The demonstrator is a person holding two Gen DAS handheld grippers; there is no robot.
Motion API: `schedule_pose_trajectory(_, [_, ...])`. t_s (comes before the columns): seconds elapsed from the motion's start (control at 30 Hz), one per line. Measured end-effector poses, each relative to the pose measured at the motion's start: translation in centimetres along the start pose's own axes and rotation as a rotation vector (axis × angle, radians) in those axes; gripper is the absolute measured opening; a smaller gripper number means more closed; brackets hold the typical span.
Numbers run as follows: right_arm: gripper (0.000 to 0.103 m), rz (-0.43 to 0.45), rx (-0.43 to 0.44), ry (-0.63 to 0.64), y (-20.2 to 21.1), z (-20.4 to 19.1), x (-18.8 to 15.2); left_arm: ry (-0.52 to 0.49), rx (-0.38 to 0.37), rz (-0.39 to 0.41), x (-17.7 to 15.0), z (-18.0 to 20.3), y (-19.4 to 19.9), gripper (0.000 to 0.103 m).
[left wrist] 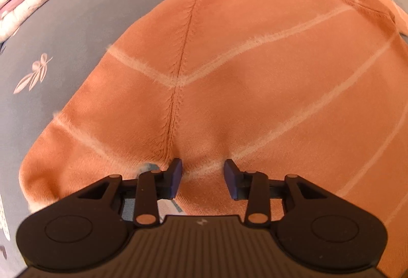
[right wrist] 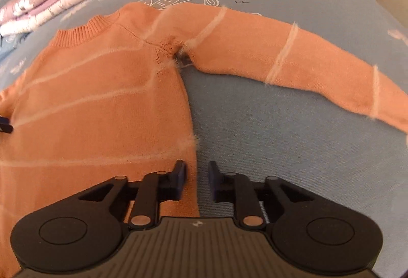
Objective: Fold clothes
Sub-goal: 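Move both open grippers over the ribbed hem, surveying the sweater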
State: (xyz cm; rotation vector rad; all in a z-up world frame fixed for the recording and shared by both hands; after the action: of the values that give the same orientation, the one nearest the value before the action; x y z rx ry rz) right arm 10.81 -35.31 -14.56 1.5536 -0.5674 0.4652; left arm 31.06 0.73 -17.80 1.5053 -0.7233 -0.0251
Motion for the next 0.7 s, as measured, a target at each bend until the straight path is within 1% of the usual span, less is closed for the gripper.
schedule_pose_trajectory(0.03, [0.032,0.015,0.010,0.034,0.7,-1.1,0.4,0.015,-0.008,-0.008,0.2,0.5,0.7,0.034])
schedule_pose_trajectory(0.07, [0.032,0.033,0.033,0.062,1.4,-2.3,0.7,-0.012,-0.041,0.000,0.3,1.6,1.6,0.039])
schedule_pose_trajectory(0.1, [0.032,0.037,0.077,0.082,1.9,-3.7,0.8,-0.050,-0.081,0.019,0.0,3.1,2.6,0.041])
schedule_pose_trajectory(0.13, [0.031,0.018,0.147,0.107,2.1,-5.5,0.3,-0.087,-0.123,0.036,-1.0,4.7,3.8,0.047])
schedule_pose_trajectory(0.17, [0.031,-0.008,0.191,0.135,2.0,-7.1,-0.6,-0.120,-0.164,0.045,-1.9,6.6,4.6,0.049])
schedule_pose_trajectory(0.2, [0.031,-0.033,0.222,0.163,1.8,-8.6,-1.6,-0.147,-0.200,0.050,-2.6,8.6,4.8,0.049])
schedule_pose_trajectory(0.23, [0.031,-0.058,0.235,0.205,1.6,-9.8,-2.7,-0.177,-0.220,0.051,-3.7,10.3,5.1,0.051])
schedule_pose_trajectory(0.27, [0.032,-0.076,0.217,0.236,1.3,-10.1,-3.8,-0.213,-0.212,0.050,-4.9,11.6,5.1,0.052])
schedule_pose_trajectory(0.3, [0.033,-0.091,0.189,0.261,1.0,-10.1,-4.8,-0.260,-0.182,0.041,-6.0,12.3,4.6,0.052])
schedule_pose_trajectory(0.33, [0.035,-0.101,0.164,0.281,0.9,-9.7,-5.8,-0.313,-0.135,0.028,-7.4,12.7,4.2,0.052])
schedule_pose_trajectory(0.4, [0.036,-0.089,0.145,0.291,1.9,-8.3,-7.2,-0.336,-0.058,0.082,-9.3,11.5,4.3,0.069])
schedule_pose_trajectory(0.43, [0.036,-0.090,0.122,0.289,2.5,-7.3,-7.7,-0.299,-0.029,0.070,-9.8,10.3,4.4,0.078])
schedule_pose_trajectory(0.47, [0.036,-0.104,0.093,0.280,2.9,-6.3,-8.1,-0.248,-0.020,0.044,-10.1,9.3,4.5,0.079])
schedule_pose_trajectory(0.5, [0.036,-0.119,0.072,0.259,3.3,-5.5,-8.3,-0.196,-0.016,0.018,-10.2,8.5,4.7,0.079])
schedule_pose_trajectory(0.53, [0.036,-0.131,0.049,0.225,3.8,-4.8,-8.3,-0.165,-0.006,-0.002,-10.5,8.2,5.0,0.073])
schedule_pose_trajectory(0.57, [0.036,-0.126,0.037,0.198,4.5,-4.7,-8.2,-0.157,0.004,0.001,-10.5,8.3,5.8,0.069])
schedule_pose_trajectory(0.6, [0.037,-0.103,0.052,0.180,5.3,-5.1,-8.0,-0.156,-0.006,0.025,-10.6,8.9,6.8,0.070])
schedule_pose_trajectory(0.63, [0.041,-0.088,0.085,0.173,5.7,-6.2,-8.0,-0.147,-0.045,0.058,-10.5,10.0,7.7,0.070])
schedule_pose_trajectory(0.67, [0.045,-0.080,0.123,0.168,5.9,-7.5,-8.2,-0.128,-0.100,0.082,-10.7,11.3,8.6,0.071])
schedule_pose_trajectory(0.7, [0.052,-0.071,0.160,0.164,6.2,-8.7,-8.5,-0.110,-0.154,0.106,-10.8,12.7,9.4,0.071])
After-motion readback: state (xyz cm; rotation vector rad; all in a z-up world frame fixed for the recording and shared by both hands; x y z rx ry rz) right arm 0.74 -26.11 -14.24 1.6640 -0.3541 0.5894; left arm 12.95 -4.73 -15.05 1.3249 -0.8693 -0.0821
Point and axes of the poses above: each gripper's, at about its wrist camera, not at the fingertips, and y roughly against the way its jaws point, z to its right, x to its top, the point moved 7 cm from there along -y, roughly the way its jaws point, and after that the axes turned 8 degrees about z, right-handed, at the moved point
